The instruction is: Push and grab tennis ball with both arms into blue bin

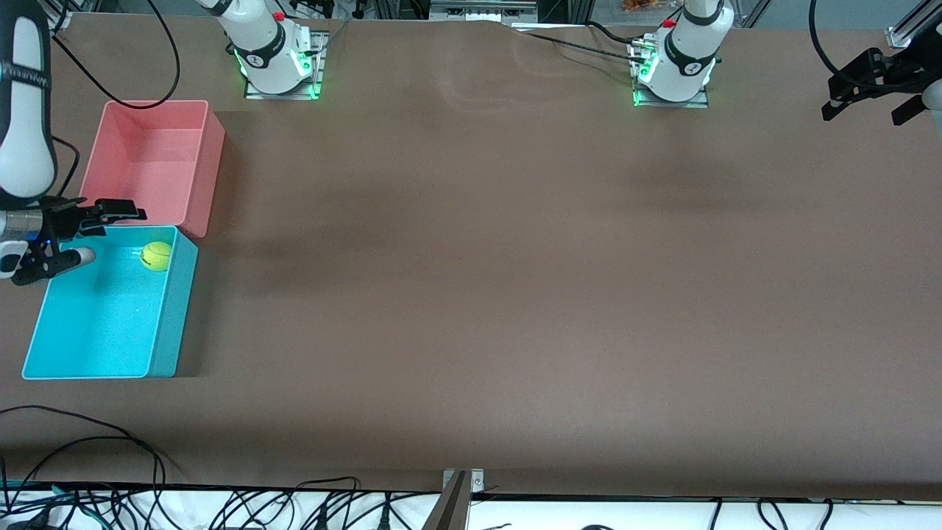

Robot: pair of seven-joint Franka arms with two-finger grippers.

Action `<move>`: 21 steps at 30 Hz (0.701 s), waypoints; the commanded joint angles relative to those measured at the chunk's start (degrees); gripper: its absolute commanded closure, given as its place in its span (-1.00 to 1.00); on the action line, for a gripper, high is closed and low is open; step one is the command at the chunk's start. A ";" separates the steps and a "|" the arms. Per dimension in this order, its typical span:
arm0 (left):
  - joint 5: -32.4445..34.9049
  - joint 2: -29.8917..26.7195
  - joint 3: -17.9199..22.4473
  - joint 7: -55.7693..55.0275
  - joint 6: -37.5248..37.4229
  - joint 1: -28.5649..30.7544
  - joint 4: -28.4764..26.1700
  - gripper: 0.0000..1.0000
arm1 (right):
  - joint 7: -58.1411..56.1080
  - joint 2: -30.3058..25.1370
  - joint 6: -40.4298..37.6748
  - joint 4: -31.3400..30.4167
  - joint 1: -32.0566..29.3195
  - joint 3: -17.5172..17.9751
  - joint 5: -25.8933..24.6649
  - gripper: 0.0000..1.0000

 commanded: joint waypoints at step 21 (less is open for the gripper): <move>-0.23 1.33 -0.22 -0.69 -1.38 0.18 2.07 -1.00 | 22.03 -18.50 0.89 -2.63 -3.59 12.43 -5.73 -1.00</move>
